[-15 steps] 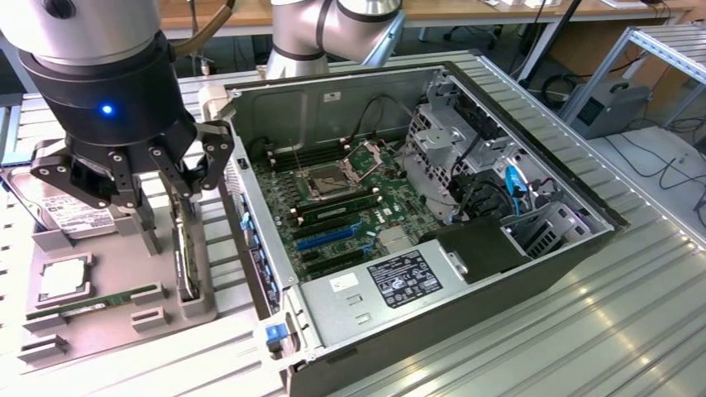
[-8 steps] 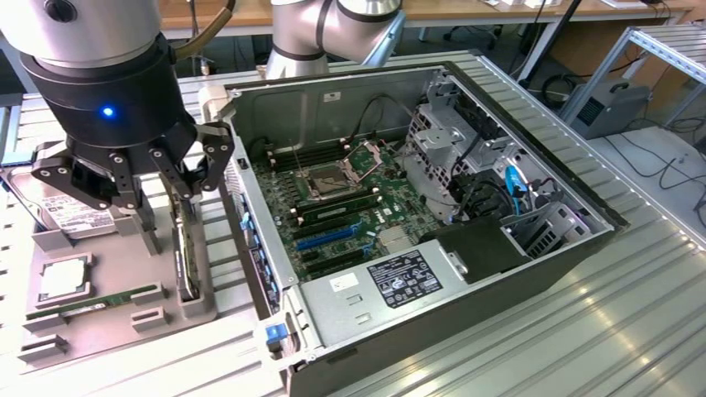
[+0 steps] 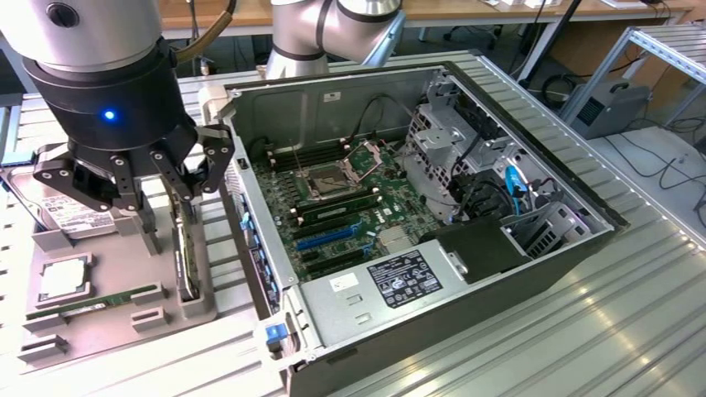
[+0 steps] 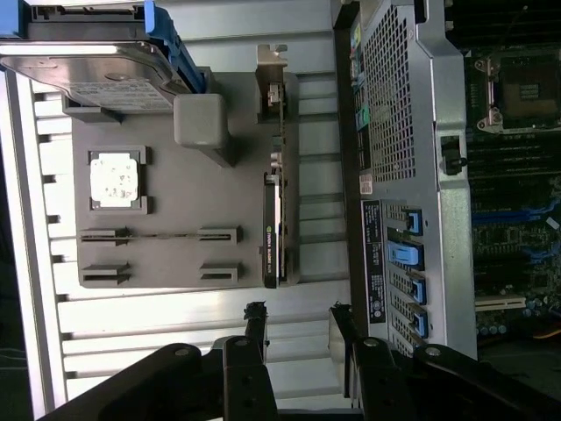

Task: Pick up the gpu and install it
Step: 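Pick up the gpu and move the gpu toward the slot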

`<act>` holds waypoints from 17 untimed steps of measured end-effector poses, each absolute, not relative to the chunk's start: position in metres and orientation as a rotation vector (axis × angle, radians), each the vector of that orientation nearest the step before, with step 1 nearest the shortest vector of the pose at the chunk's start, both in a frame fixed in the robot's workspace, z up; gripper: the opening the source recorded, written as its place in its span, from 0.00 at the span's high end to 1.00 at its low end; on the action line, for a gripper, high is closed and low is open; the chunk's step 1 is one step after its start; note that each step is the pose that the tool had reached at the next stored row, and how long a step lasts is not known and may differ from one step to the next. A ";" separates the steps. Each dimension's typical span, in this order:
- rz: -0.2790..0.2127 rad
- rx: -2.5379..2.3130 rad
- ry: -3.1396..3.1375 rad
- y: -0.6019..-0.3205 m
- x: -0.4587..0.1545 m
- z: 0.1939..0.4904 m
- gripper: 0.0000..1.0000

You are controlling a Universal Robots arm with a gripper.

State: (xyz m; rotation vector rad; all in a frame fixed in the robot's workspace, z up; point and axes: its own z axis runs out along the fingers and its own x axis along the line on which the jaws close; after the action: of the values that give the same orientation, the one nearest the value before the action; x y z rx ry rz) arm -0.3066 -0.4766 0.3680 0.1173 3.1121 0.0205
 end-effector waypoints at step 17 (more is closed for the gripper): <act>0.020 0.117 3.112 -0.477 -0.307 0.364 0.58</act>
State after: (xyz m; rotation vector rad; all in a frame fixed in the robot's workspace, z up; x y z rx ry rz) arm -0.3065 -0.4768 0.3641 0.1173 3.1121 0.0202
